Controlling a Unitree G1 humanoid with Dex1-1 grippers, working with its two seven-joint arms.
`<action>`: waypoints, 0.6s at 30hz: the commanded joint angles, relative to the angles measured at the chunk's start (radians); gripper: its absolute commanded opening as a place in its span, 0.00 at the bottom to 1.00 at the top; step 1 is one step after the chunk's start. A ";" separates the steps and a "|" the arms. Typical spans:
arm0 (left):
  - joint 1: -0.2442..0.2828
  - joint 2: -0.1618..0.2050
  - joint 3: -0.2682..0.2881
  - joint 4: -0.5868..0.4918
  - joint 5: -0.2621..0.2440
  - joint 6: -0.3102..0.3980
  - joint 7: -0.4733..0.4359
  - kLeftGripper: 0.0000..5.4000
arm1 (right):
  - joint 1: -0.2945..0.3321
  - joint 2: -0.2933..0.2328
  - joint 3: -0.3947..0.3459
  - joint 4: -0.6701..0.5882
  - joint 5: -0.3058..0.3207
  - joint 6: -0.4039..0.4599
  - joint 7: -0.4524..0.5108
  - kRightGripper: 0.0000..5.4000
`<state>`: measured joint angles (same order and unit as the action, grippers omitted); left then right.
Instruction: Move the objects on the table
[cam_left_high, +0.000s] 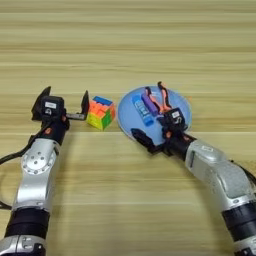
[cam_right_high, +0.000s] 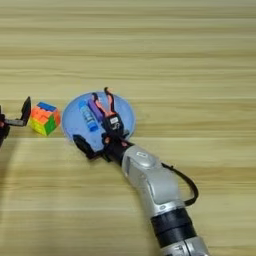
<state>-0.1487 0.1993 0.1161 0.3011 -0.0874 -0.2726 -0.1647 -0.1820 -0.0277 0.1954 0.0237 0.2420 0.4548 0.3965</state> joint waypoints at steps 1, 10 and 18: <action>-0.007 -0.004 0.000 0.009 -0.001 -0.002 -0.005 0.99 | 0.022 -0.011 0.006 -0.087 0.003 0.021 -0.002 1.00; -0.009 -0.004 0.002 0.013 -0.002 -0.004 -0.003 0.99 | 0.049 -0.024 0.017 -0.216 0.008 0.038 0.000 1.00; -0.012 -0.004 0.002 0.017 -0.001 -0.006 -0.003 0.99 | 0.026 -0.033 0.012 -0.181 -0.077 -0.063 -0.050 1.00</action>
<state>-0.1494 0.1978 0.1163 0.3135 -0.0874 -0.2742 -0.1644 -0.1352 -0.0517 0.2075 -0.1832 0.1972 0.4221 0.3686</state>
